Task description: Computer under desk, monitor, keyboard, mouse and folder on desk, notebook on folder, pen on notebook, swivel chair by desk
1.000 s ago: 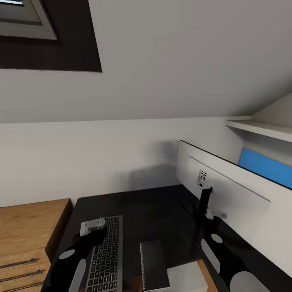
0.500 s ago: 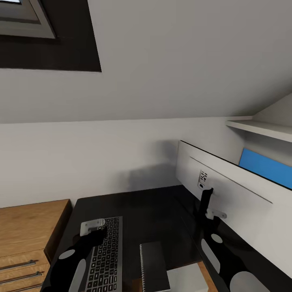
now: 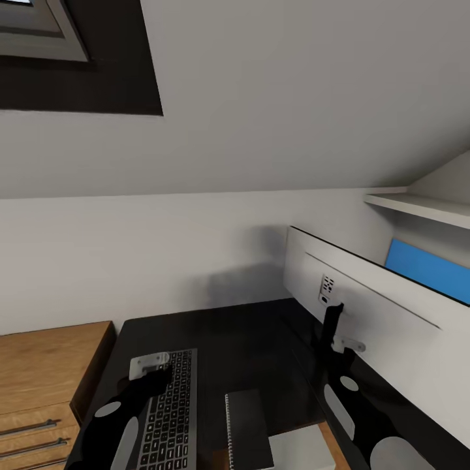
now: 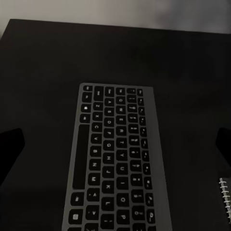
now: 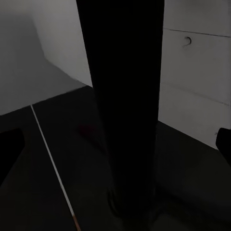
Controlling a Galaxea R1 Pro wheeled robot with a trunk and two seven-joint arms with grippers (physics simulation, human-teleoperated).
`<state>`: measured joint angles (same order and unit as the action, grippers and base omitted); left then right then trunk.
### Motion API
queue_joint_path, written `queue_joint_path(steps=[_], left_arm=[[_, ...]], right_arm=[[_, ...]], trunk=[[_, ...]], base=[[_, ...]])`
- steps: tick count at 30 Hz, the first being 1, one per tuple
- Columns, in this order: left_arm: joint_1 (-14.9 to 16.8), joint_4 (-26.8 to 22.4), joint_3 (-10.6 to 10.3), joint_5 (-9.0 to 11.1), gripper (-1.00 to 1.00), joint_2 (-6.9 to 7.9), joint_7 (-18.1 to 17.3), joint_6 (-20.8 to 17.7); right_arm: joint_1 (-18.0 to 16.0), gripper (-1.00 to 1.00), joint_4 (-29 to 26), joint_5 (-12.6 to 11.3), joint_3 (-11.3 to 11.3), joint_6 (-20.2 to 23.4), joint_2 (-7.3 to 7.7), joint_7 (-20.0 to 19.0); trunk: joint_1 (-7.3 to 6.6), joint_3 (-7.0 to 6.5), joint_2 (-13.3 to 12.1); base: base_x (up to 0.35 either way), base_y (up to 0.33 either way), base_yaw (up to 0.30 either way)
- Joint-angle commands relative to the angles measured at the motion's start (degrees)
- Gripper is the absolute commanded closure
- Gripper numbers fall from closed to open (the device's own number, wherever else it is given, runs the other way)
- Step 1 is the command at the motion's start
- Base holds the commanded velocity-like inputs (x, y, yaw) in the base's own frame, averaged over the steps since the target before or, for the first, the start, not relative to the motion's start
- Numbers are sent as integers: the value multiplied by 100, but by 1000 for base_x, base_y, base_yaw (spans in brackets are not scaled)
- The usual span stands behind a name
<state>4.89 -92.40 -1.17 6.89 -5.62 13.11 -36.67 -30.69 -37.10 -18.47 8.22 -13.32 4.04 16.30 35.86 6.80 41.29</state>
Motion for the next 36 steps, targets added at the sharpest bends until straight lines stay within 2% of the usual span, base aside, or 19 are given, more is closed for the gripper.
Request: queue_joint_path(steps=[1,36], left_arm=[[6,-7,-5,60,-100,0,51,-20],[6,-7,-6,59,-100,0,51,-25]], right_arm=[[-6,-100,1,-60,48,-30,9,40],[-6,-100,36,-54,52,-26,11,32]], trunk=[[2,10,8],[2,10,8]], base=[[104,0,0],[21,0,0]])
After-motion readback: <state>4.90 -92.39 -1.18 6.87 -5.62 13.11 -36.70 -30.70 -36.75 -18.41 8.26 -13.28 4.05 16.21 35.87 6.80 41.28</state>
